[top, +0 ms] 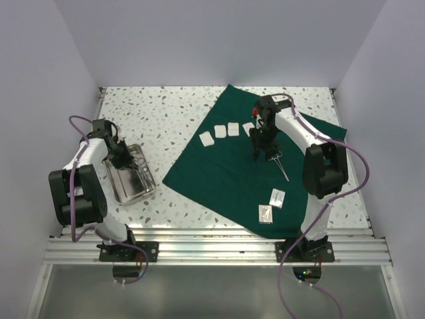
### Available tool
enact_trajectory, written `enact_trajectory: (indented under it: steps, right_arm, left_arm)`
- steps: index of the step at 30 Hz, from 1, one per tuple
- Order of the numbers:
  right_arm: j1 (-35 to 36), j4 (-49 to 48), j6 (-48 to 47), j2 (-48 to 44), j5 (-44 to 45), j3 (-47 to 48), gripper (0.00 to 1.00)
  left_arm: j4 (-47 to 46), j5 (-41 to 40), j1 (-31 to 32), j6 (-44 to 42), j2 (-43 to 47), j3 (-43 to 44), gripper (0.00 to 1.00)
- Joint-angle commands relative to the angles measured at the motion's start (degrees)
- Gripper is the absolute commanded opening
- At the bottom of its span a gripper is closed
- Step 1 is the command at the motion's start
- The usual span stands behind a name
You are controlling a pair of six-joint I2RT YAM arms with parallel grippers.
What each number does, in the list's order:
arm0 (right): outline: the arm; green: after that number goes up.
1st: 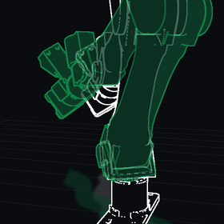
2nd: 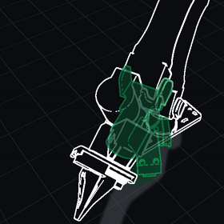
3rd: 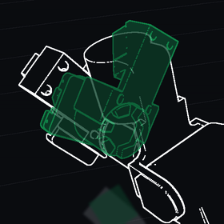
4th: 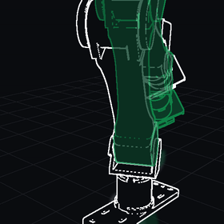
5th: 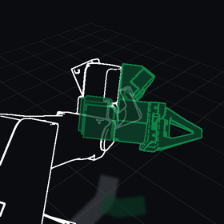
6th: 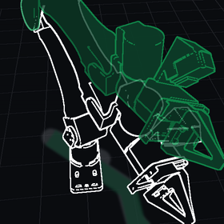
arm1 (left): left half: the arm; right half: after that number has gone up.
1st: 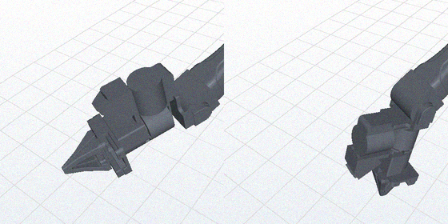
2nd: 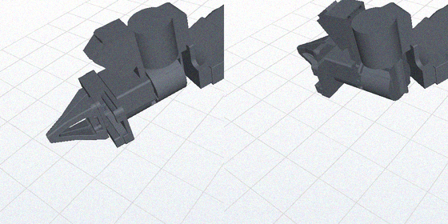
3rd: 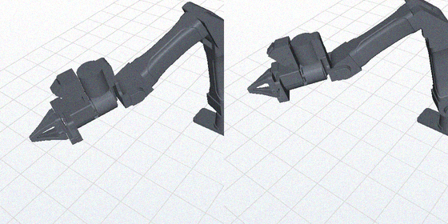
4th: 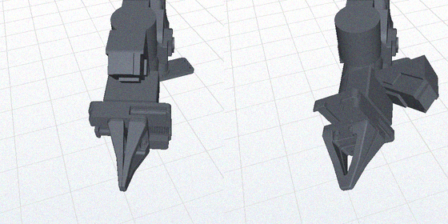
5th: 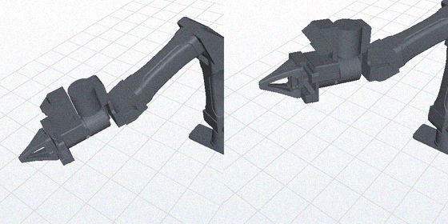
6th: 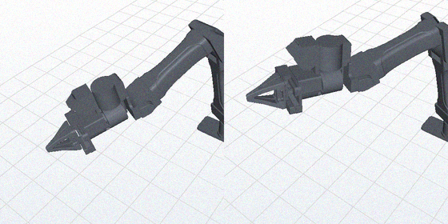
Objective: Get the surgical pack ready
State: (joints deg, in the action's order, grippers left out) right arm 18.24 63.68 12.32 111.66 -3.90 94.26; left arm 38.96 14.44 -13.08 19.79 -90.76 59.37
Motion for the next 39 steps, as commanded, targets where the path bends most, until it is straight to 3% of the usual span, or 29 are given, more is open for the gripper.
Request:
enact_trajectory:
  steps: [1, 4, 7, 15, 21, 31, 39]
  right_arm:
    - [-0.7, 0.0, -0.8, -1.9, 1.6, -0.2, 0.50]
    - [-1.5, 0.0, -0.1, -0.4, 2.5, 1.0, 0.51]
    - [-1.9, 0.2, 0.4, 1.0, 3.7, 2.8, 0.52]
    - [-4.0, 0.1, -1.3, 3.4, 11.8, 1.2, 0.46]
    - [-5.6, -2.4, -4.1, 4.6, 15.1, -1.9, 0.46]
    - [-7.2, -4.7, -4.7, 6.7, 13.9, -4.7, 0.50]
    - [-8.0, -6.6, -5.0, 7.3, 13.8, -7.3, 0.43]
  left_arm:
    - [-0.1, -1.0, -0.5, -2.0, -0.4, 0.2, 0.15]
    - [0.4, -3.9, -0.5, -1.9, 0.5, 0.2, 0.41]
    - [1.0, -6.0, -0.5, -1.8, 1.5, 0.5, 0.52]
    - [0.3, -5.6, 1.9, -0.3, 5.6, 0.7, 0.54]
    - [-1.4, -0.9, 8.1, 1.8, 5.4, 1.5, 0.52]
    - [-1.1, 0.5, 10.8, 1.9, 4.4, 4.8, 0.52]
    - [-1.3, 1.6, 10.9, 2.0, 3.6, 4.9, 0.52]
